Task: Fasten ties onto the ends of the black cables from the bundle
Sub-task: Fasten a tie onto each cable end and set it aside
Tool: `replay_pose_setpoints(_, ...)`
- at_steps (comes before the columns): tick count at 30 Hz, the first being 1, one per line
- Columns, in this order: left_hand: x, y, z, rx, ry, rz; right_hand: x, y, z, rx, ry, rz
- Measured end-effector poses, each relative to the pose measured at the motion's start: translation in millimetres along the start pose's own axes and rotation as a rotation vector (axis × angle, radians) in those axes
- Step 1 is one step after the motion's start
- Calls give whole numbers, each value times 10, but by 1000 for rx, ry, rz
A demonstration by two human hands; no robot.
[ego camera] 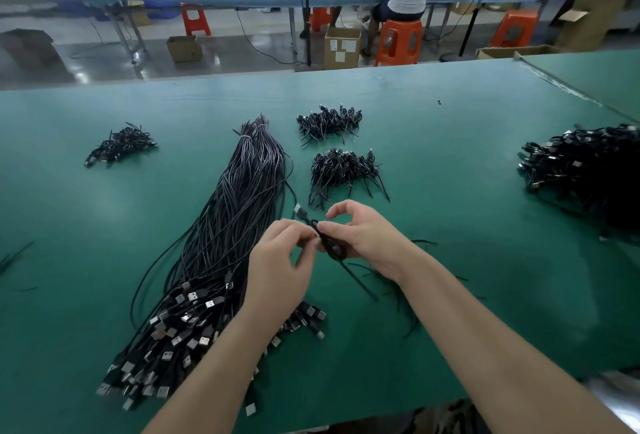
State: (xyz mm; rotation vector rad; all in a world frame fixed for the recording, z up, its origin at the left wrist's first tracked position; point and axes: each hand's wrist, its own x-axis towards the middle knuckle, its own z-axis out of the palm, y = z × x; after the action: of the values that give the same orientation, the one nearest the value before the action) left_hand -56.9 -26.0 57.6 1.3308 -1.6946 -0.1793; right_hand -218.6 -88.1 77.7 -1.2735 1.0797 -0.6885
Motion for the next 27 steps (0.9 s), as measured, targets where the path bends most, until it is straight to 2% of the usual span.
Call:
replay_pose_setpoints(2,-20,-61,20,146,26,241,-2,-38,-3,-39,-28,13)
replay_pose_setpoints(4,-35,-99,38,292,44,396,-1,-47,7,-37,-60,71)
replay_pose_setpoints(6,-49,-113,50,371,46,460,-1,-54,17,-44,-71,160)
replay_pose_setpoints(8,-72,-110,52,329,14,417,-8,-49,10,-49,-63,197)
replay_pose_setpoints(10,-57,-79,29,159,-17,173,-12,-22,-34,47,-84,170)
replay_pose_setpoints(12,-8,-65,-5,-62,-43,-226,-19,4,-93,74,-109,101)
replay_pose_setpoints(15,63,-61,-18,-585,-129,-799,-29,49,-112,-165,-81,-10)
replay_pose_setpoints(17,71,-44,-6,-837,-190,-977,-39,59,-60,-167,-90,-43)
replay_pose_setpoints(18,64,-37,9,-859,-208,-995,-42,60,-36,-151,-76,-51)
replay_pose_setpoints(21,21,-23,76,-703,-175,-938,-41,54,-19,-172,-26,-19)
replay_pose_setpoints(23,-5,4,112,-538,-145,-809,-29,43,1,-170,6,30)
replay_pose_setpoints(25,-44,33,144,-323,-110,-549,-19,22,19,-92,35,104)
replay_pose_setpoints(27,-64,47,137,-44,-45,-159,-24,-19,13,16,10,190)
